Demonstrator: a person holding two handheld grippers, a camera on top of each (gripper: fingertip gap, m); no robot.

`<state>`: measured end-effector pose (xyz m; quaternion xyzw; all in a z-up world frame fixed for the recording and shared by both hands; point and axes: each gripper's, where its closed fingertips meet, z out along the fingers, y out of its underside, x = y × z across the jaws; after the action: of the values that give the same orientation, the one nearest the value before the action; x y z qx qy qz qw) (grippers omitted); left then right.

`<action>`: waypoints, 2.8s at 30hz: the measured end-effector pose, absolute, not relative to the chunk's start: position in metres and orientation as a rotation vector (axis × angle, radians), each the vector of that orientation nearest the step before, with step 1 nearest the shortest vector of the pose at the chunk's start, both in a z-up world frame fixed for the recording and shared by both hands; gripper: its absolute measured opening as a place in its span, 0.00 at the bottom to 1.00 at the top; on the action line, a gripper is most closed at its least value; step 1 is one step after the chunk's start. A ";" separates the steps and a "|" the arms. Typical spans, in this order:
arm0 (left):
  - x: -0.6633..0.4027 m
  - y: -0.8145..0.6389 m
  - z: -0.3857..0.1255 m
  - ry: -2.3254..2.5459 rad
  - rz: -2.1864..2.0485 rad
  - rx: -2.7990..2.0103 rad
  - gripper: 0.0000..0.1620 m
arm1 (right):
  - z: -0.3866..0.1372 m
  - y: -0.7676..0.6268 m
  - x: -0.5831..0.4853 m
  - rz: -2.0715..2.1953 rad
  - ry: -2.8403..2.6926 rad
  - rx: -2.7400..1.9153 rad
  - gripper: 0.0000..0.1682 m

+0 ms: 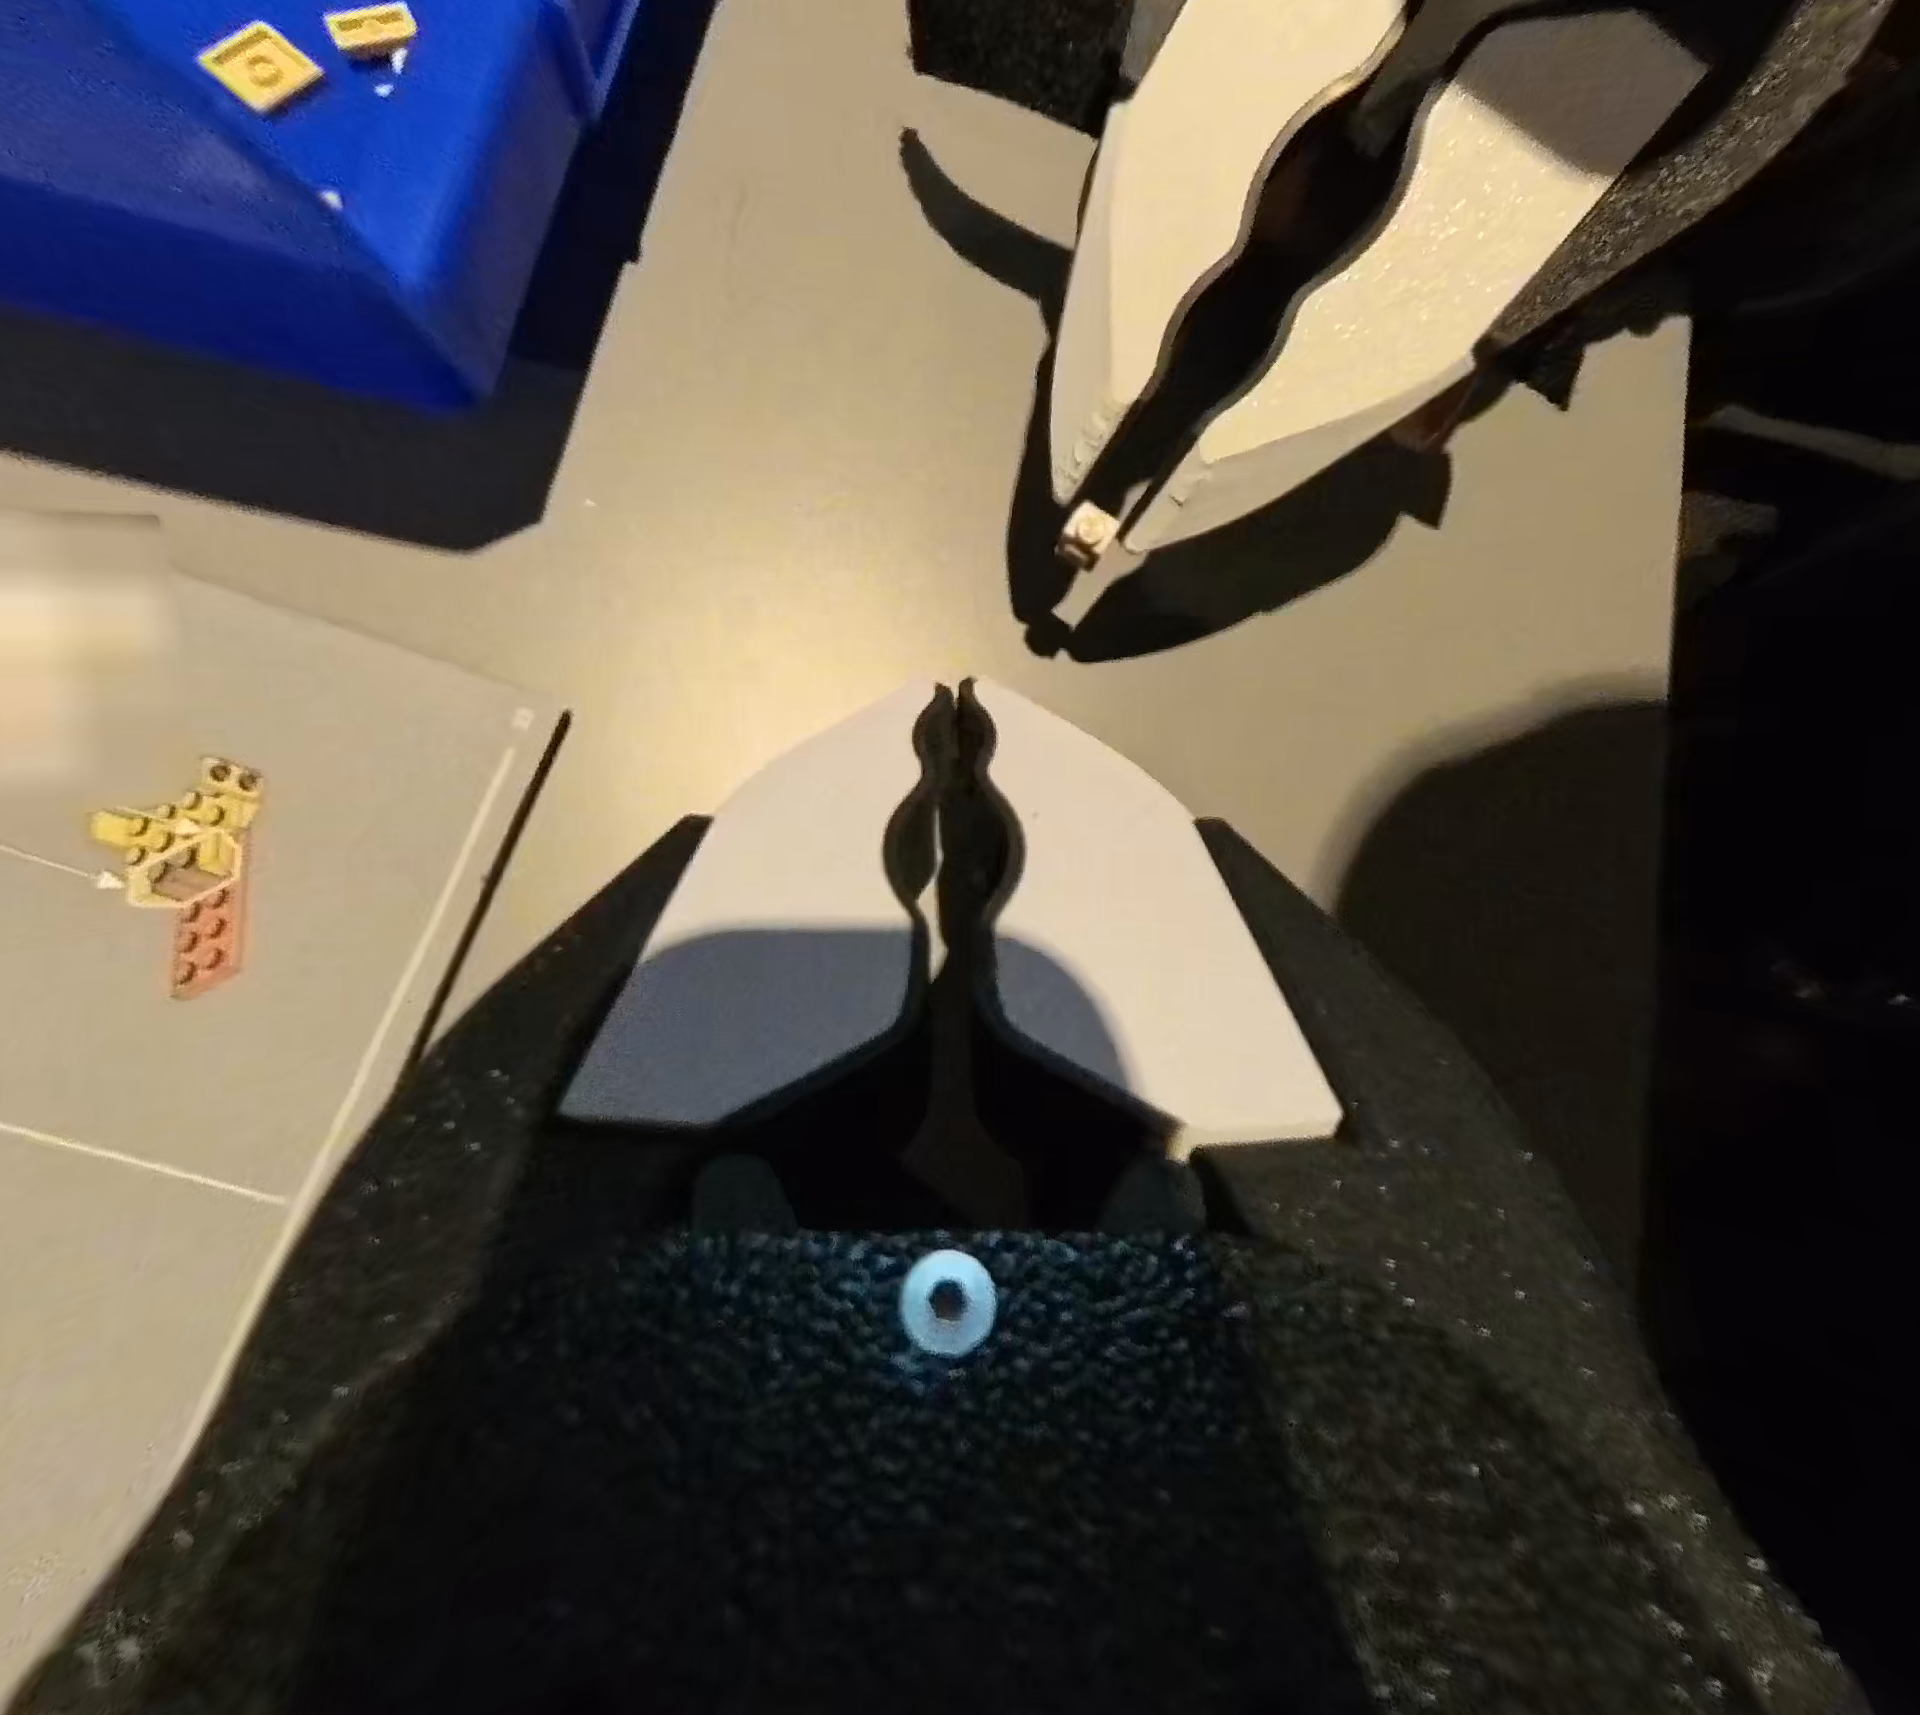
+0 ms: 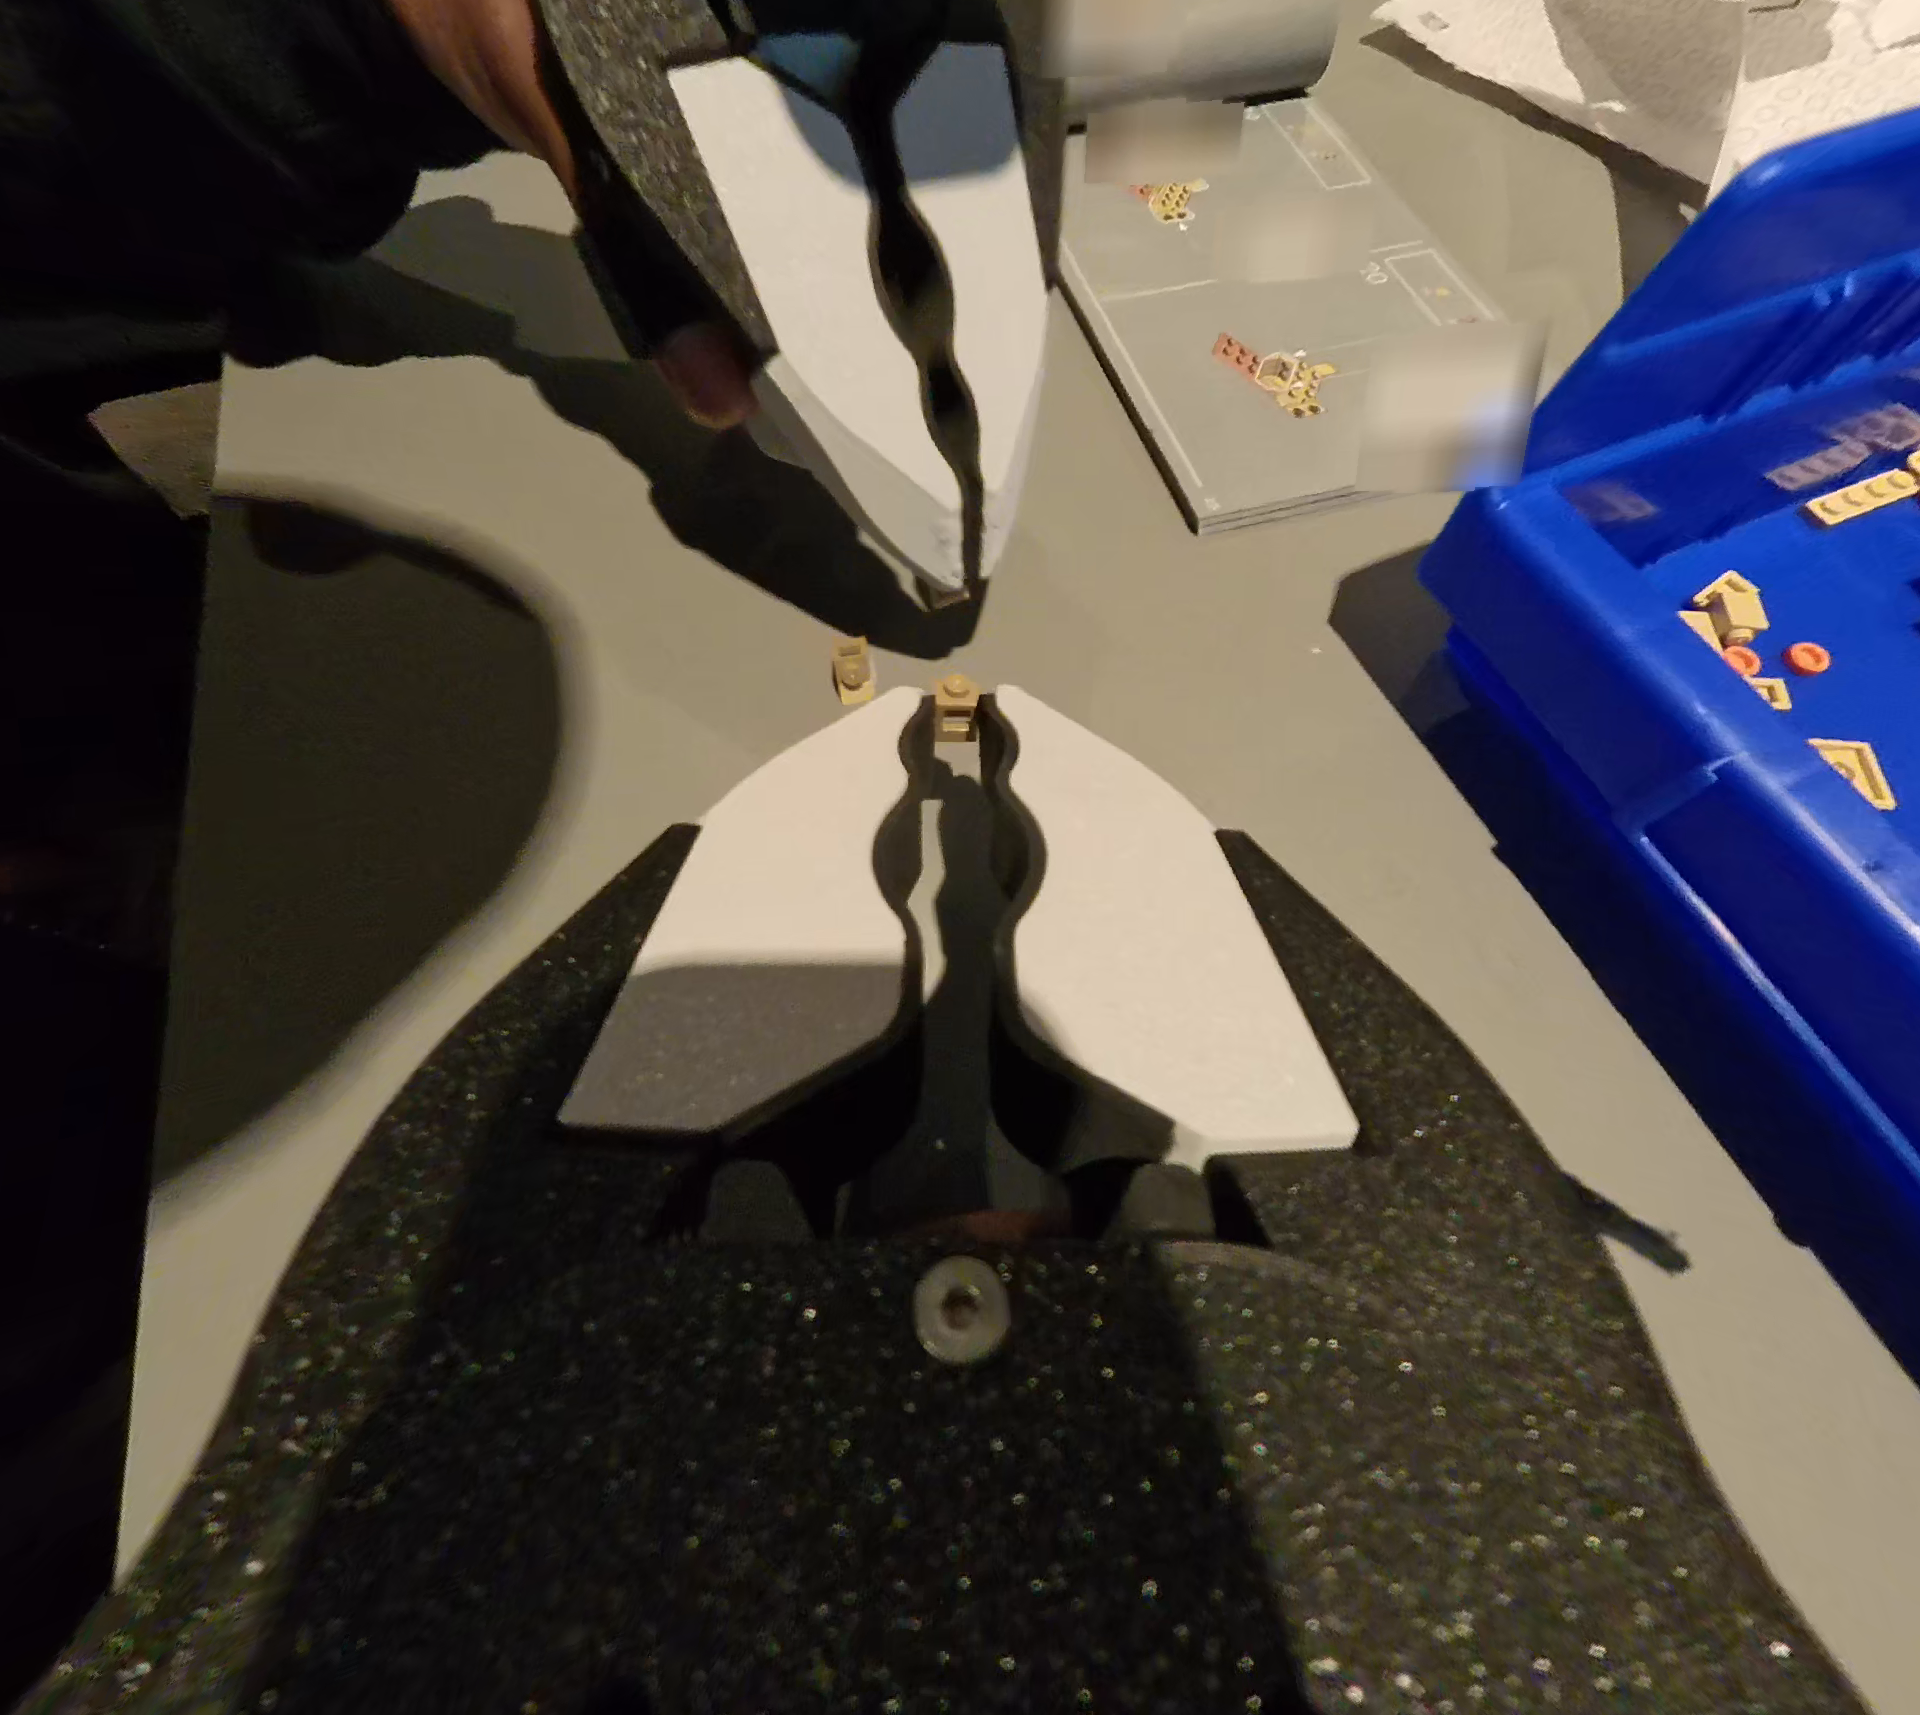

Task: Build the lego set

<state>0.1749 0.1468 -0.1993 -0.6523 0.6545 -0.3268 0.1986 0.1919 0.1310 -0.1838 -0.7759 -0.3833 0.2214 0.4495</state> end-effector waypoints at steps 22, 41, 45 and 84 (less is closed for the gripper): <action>0.120 0.103 -0.198 1.281 -1.151 -2.138 0.00 | -0.174 0.104 0.135 0.556 -1.078 -1.768 0.05; 0.100 0.089 -0.204 1.685 -0.959 -1.847 0.06 | -0.179 0.094 0.135 0.647 -1.114 -1.804 0.05; 0.094 0.097 -0.210 1.965 -0.777 -1.624 0.06 | -0.180 0.089 0.132 0.673 -1.163 -1.791 0.05; 0.117 0.076 -0.208 2.350 -0.982 -1.359 0.05 | -0.179 0.082 0.130 0.792 -1.206 -1.783 0.05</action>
<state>0.1170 0.0762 -0.2079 -0.4669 0.8075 -0.3374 0.1269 0.1299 0.0815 -0.1792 -0.7084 -0.4794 0.3148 0.4114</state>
